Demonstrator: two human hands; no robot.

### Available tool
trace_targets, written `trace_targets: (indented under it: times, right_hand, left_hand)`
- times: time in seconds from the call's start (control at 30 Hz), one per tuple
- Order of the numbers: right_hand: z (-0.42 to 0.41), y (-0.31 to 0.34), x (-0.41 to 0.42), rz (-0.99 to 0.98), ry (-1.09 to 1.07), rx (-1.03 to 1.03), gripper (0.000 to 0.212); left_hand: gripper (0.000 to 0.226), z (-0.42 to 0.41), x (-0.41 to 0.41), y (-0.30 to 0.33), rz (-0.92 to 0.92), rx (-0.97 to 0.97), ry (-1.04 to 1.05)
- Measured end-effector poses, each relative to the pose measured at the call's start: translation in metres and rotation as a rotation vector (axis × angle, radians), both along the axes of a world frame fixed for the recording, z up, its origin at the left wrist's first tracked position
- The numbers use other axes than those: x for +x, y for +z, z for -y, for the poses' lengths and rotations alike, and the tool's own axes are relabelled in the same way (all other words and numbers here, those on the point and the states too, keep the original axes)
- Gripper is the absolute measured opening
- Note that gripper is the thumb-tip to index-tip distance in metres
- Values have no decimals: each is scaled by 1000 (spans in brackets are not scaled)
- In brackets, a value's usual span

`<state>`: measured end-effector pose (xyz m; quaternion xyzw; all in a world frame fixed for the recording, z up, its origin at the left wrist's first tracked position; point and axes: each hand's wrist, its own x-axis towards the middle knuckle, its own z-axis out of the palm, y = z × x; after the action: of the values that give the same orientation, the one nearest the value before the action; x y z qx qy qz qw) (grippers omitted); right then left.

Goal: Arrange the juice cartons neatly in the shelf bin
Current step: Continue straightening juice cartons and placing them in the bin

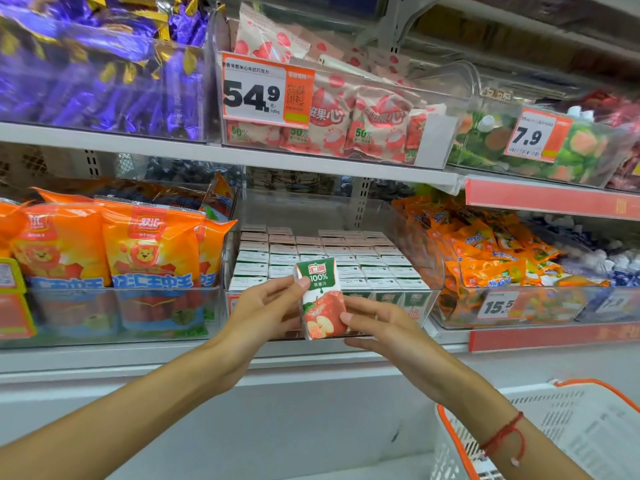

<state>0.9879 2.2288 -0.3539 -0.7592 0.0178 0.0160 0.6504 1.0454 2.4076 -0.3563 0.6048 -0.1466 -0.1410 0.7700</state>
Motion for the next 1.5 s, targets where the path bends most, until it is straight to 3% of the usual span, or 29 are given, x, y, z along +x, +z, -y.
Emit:
trace_targets:
  times: [0.47, 0.7, 0.8, 0.97, 1.07, 1.13, 1.27, 1.5]
  right_hand:
    - [-8, -4, -2, 159, -162, 79, 27]
    - [-26, -11, 2, 378, -315, -307, 37]
    - [-29, -13, 2, 430, -276, -401, 42]
    - [-17, -4, 4, 200, -71, -114, 34]
    - [-10, 0, 4, 94, -12, -24, 56]
    - [-10, 1, 4, 67, 24, 7, 57]
    - [-15, 2, 1, 102, 56, 46, 40]
    - [-22, -5, 0, 305, -233, -100, 53]
  left_hand:
    - [11, 0, -1, -2, 118, 29, 82]
    - [13, 5, -6, -1, 195, 53, 187]
    - [17, 6, -5, 0, 193, 90, 213]
    - [12, 2, 3, 3, 132, 83, 143]
    - [17, 1, 5, 8, 58, 29, 70]
    - [29, 0, 4, 8, 43, 9, 37]
    - [27, 2, 2, 8, 19, -34, 39]
    - [11, 6, -1, 2, 77, 14, 147]
